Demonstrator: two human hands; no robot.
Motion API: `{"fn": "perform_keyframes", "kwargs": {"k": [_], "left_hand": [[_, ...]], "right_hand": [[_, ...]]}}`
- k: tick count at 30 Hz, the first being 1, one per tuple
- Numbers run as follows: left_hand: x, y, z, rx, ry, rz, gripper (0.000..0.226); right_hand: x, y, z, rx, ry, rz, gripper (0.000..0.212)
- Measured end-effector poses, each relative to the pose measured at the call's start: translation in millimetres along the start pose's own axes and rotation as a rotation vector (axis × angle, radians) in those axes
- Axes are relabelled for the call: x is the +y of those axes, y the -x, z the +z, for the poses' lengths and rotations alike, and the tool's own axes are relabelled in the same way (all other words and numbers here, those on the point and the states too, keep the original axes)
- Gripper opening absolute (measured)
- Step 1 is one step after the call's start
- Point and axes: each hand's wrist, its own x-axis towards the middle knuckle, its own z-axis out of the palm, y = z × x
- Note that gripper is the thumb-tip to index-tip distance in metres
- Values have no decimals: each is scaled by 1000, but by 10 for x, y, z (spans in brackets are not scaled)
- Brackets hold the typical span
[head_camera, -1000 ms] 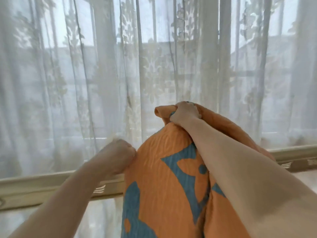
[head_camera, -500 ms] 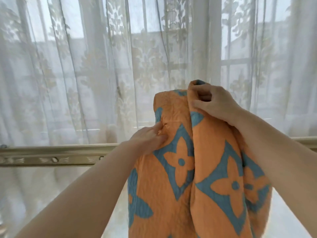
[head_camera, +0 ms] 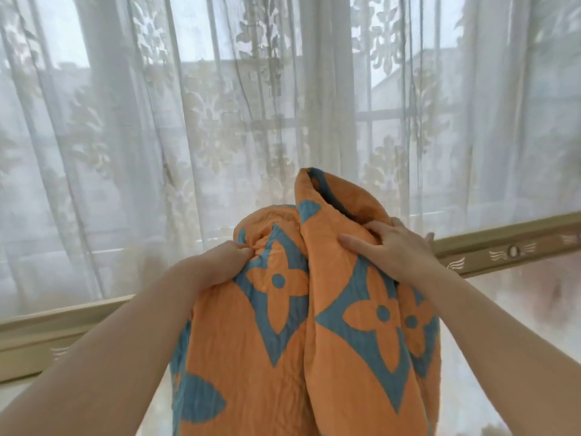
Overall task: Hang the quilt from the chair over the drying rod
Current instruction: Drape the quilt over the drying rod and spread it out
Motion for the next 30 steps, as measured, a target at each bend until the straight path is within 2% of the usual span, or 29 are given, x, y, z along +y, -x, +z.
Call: {"fn": "perform_keyframes", "kwargs": {"k": [4, 7, 9, 10, 11, 12, 13, 14, 16, 19, 20, 21, 23, 25, 30], "left_hand": [[-171, 40, -152, -84, -19, -165, 43], [-224, 112, -249, -40, -233, -216, 48], [-186, 192, -275, 227, -459, -135, 39], [-112, 256, -262, 397, -480, 9, 34], [-8, 331, -217, 508, -374, 187, 34], [119, 424, -178, 512, -226, 333, 34], [261, 494, -101, 439, -143, 405, 35], [366, 521, -42, 342, -167, 419, 37], [406, 461, 23, 230, -309, 366, 43], [292, 349, -54, 159, -275, 304, 43], [266, 336, -69, 141, -276, 294, 43], [243, 323, -74, 126, -278, 285, 44], [226, 326, -90, 129, -287, 267, 44], [244, 352, -93, 150, -291, 234, 42], [282, 405, -42, 203, -333, 172, 37]], "right_hand": [[-170, -196, -57, -133, 2, -79, 99], [-308, -244, -58, -271, -1, -48, 101], [-395, -224, -6, -280, 15, -29, 103], [-432, -201, 35, -266, 19, -37, 102], [-471, -181, 73, -248, 15, -41, 102], [-529, -156, 113, -221, -1, -38, 104], [-556, -139, 129, -200, -9, -34, 107], [-591, -121, 151, -179, -14, -31, 108], [-621, -93, 182, -164, -9, -49, 102], [-480, 25, 103, -191, -87, -135, 76], [-374, 93, 57, -195, -110, -162, 73], [-264, 177, 18, -194, -71, -187, 76], [-82, 331, 33, -153, 178, -239, 83], [31, 392, 127, -105, 328, -318, 91], [67, 141, 220, -50, 299, -471, 107]]}}
